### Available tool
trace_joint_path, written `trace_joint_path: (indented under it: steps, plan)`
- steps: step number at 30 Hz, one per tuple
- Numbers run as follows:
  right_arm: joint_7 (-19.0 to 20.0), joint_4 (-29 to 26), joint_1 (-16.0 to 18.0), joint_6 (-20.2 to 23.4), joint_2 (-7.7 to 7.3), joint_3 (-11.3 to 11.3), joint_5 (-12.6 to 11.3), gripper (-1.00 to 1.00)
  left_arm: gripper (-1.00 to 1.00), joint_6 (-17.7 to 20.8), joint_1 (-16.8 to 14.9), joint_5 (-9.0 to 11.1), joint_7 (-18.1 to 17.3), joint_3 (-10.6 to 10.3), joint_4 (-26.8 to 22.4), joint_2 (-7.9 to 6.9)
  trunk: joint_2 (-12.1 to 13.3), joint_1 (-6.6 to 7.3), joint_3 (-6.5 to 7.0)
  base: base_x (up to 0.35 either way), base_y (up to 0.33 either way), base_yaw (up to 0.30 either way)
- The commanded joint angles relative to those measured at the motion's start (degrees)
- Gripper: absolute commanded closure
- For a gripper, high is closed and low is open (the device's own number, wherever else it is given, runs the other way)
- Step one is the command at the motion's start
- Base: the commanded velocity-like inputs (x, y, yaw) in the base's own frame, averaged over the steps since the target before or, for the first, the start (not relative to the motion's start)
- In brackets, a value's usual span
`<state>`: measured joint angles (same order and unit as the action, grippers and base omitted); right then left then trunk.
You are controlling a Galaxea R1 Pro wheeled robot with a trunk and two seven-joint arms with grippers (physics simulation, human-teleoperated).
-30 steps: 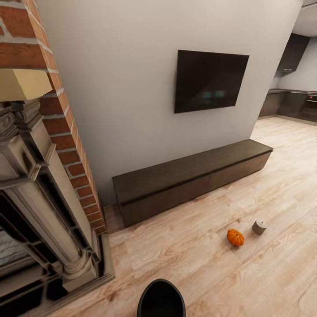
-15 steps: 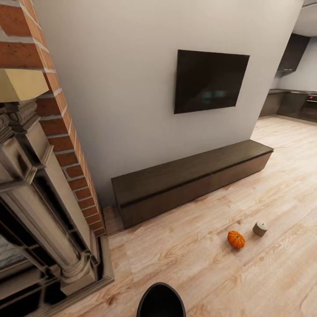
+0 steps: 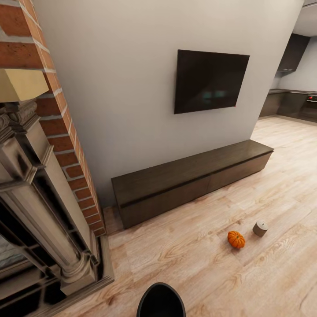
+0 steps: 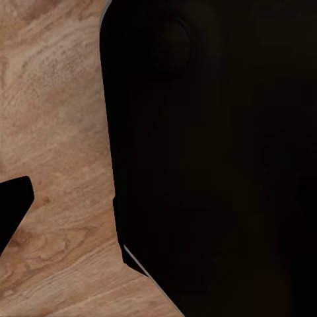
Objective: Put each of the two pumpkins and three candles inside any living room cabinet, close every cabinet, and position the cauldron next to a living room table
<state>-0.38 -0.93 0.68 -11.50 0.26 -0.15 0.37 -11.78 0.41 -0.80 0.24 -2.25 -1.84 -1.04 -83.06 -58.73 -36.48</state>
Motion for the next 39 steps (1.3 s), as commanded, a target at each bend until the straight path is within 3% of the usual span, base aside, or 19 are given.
trace_joint_path:
  steps: [1,16,29,32,35,37,39]
  plan:
    - [-0.05,0.05,0.02,-0.22,0.01,-0.02,0.01,-1.0,-1.0,-0.08,0.03,-0.08,0.03,-0.21,-0.08,-0.01,-0.02,0.0,-0.04,0.0,0.0,0.0]
    - [-0.02,0.05,0.02,-0.38,-0.07,-0.49,-0.39,-1.0,-1.0,-0.17,0.03,-0.02,0.03,-0.22,-0.09,-0.07,-0.02,0.0,-0.04,0.023,0.0,0.0]
    - [0.53,0.03,0.02,-0.42,0.06,-0.41,-0.4,-1.0,-1.0,0.71,-0.93,0.17,0.38,-0.13,-0.26,-1.02,-0.02,0.0,-0.04,0.0,0.0,0.0]
    - [0.51,0.02,0.02,-1.6,-0.04,-0.54,-0.53,-1.0,-1.0,0.85,-1.83,0.73,0.03,-0.01,-0.27,-2.53,-0.02,0.0,-0.04,0.0,0.0,0.0]
    - [0.47,-0.07,0.02,-2.47,-0.16,-0.64,-0.62,-1.0,-1.0,1.28,-4.1,1.69,-2.5,0.29,-0.22,-5.63,-0.02,0.0,-0.04,0.0,0.0,0.0]
    - [0.22,-0.76,0.02,-3.87,-0.2,-0.74,-0.73,-1.0,-1.0,3.25,-6.09,2.85,-8.89,0.36,-0.2,-8.46,-0.02,0.0,-0.04,0.0,0.0,0.0]
    - [0.01,-3.42,0.02,-4.99,-0.15,-0.75,-0.93,-1.0,-1.0,8.15,-7.97,3.65,-17.72,0.42,-0.23,-11.4,-0.02,0.0,-0.04,0.0,0.0,0.0]
